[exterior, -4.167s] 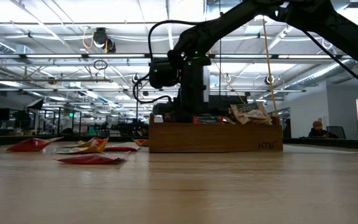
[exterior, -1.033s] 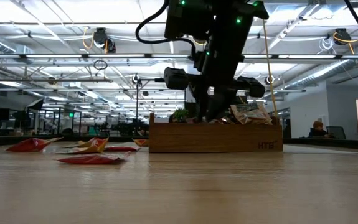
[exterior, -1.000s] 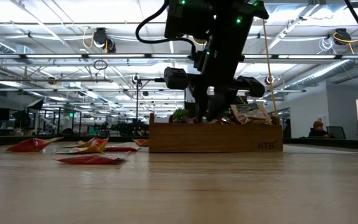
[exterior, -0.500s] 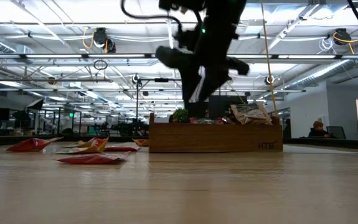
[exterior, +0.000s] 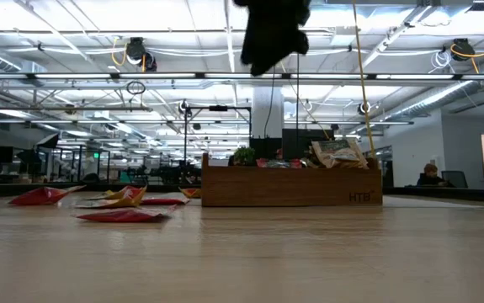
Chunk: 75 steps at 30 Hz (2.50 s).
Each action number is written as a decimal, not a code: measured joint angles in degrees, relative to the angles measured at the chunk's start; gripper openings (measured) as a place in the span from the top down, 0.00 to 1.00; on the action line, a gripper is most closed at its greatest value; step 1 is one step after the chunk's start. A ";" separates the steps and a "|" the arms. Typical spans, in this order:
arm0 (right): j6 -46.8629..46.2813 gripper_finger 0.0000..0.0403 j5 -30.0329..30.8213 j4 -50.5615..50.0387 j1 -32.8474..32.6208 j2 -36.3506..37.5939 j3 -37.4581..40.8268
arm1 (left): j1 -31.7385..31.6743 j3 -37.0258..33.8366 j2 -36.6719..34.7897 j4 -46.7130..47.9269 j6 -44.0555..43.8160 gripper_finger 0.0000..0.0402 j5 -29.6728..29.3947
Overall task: Pick & Place Tea
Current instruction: Put the red tea bag into the middle section of the wooden organizer
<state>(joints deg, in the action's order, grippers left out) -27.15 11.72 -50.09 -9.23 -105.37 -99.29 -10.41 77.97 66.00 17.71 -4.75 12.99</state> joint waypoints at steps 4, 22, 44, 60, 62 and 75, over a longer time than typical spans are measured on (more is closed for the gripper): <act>4.63 0.60 0.13 -0.63 0.02 5.58 0.00 | 0.00 0.00 0.00 -0.02 0.00 0.13 0.00; 15.51 0.61 10.76 13.25 0.65 21.47 0.02 | 0.35 0.00 -0.02 -7.87 -11.72 0.13 -1.04; 20.52 0.61 10.51 13.41 0.14 23.75 0.07 | 0.81 0.00 -0.01 -19.14 -29.15 0.13 -1.31; 20.40 0.61 10.45 13.41 0.07 24.16 0.13 | 7.14 5.24 8.66 26.91 -15.05 0.13 -3.17; 20.41 0.61 10.45 13.45 0.07 24.18 0.13 | 7.87 5.22 10.98 31.38 -13.67 0.13 -3.94; 20.98 0.61 10.52 12.83 0.09 24.18 0.13 | 13.39 5.18 30.67 43.61 1.92 0.13 -14.59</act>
<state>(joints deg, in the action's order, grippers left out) -6.17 22.24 -37.27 -9.15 -81.19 -99.15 2.97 83.15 96.66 61.32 -2.83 -1.60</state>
